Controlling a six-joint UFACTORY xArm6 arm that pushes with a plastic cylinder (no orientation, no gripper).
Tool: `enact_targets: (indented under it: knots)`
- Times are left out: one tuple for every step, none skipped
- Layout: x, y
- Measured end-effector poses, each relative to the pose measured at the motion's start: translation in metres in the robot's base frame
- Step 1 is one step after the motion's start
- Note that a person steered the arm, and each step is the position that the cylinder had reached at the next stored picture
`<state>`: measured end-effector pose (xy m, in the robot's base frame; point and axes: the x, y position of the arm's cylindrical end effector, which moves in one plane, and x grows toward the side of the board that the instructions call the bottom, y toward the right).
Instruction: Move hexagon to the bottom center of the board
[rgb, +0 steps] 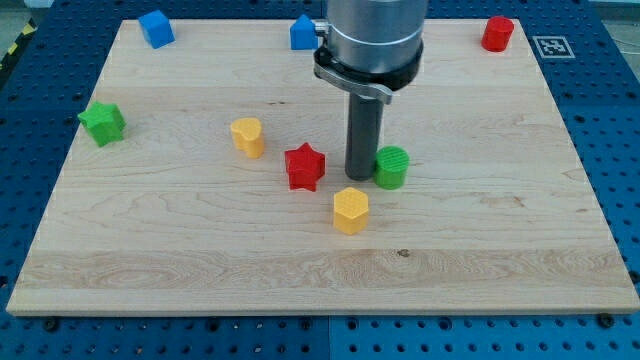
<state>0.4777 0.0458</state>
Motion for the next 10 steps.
enact_targets:
  knots:
    - [0.018, 0.010]
    - [0.038, 0.011]
    - [0.051, 0.011]
    - [0.051, 0.003]
    - [0.051, -0.003]
    - [0.051, -0.008]
    - [0.051, -0.018]
    - [0.051, -0.035]
    - [0.051, -0.054]
    - [0.050, -0.065]
